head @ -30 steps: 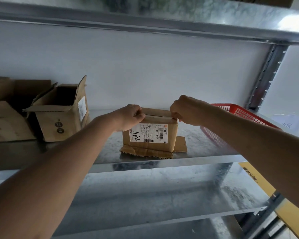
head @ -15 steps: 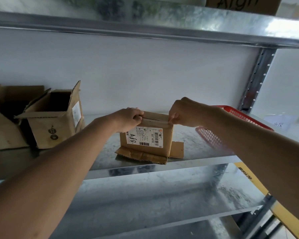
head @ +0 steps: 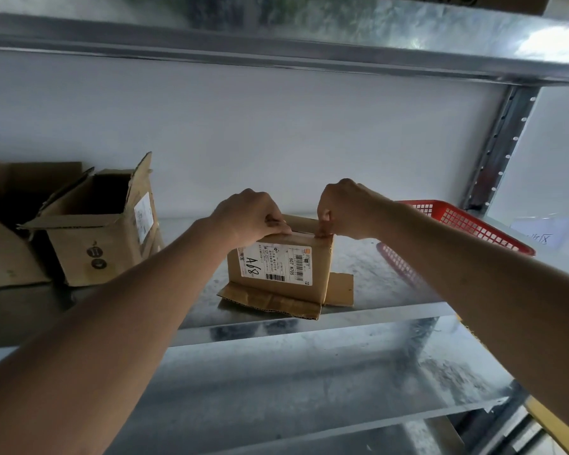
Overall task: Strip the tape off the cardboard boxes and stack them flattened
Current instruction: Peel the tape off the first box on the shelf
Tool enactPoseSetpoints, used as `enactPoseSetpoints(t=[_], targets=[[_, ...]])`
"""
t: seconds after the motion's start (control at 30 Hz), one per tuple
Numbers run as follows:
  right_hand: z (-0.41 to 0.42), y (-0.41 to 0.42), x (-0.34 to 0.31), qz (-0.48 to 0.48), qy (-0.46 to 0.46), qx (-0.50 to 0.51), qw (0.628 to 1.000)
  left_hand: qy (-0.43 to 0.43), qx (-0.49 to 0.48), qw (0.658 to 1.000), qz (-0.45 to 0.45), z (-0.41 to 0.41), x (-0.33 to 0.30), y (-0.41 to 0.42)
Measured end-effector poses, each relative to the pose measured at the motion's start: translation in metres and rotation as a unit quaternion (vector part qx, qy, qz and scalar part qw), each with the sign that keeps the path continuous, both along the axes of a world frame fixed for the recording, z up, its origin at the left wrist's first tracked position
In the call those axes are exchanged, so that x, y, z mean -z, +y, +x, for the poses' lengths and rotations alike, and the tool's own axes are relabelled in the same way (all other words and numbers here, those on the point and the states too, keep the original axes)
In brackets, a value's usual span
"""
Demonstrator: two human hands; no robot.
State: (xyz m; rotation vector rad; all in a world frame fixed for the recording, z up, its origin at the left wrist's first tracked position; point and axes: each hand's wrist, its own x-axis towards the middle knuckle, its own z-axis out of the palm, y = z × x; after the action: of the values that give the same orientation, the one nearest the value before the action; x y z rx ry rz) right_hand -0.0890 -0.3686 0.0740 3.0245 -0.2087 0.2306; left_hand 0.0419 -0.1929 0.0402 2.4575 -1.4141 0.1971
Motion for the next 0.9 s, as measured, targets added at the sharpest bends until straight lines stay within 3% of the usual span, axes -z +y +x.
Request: enactPoseSetpoints(t=[0.17,0.3,0.37,0.5,0.77,0.9], targets=[[0.004,0.010,-0.002,0.005,0.006,0.004,1.000,-0.092,0.008,0.996,0.018,0.001,0.004,0.000],[0.009,0.025,-0.005,-0.065,0.001,0.007,0.998,-0.127,0.002,0.992,0.003,0.003,0.010,0.004],[0.011,0.031,-0.003,-0.096,-0.018,0.001,0.995,-0.119,-0.010,0.993,-0.013,0.006,0.012,0.004],[0.018,0.042,0.003,-0.013,-0.020,-0.029,0.999,-0.092,-0.030,0.995,-0.034,0.011,0.015,0.004],[0.023,0.060,0.005,-0.165,0.008,-0.092,0.982,-0.031,-0.025,0.998,-0.042,0.012,0.019,0.012],[0.025,0.056,0.005,-0.180,0.022,-0.113,0.977,-0.007,-0.014,0.998,-0.055,0.012,0.021,0.014]])
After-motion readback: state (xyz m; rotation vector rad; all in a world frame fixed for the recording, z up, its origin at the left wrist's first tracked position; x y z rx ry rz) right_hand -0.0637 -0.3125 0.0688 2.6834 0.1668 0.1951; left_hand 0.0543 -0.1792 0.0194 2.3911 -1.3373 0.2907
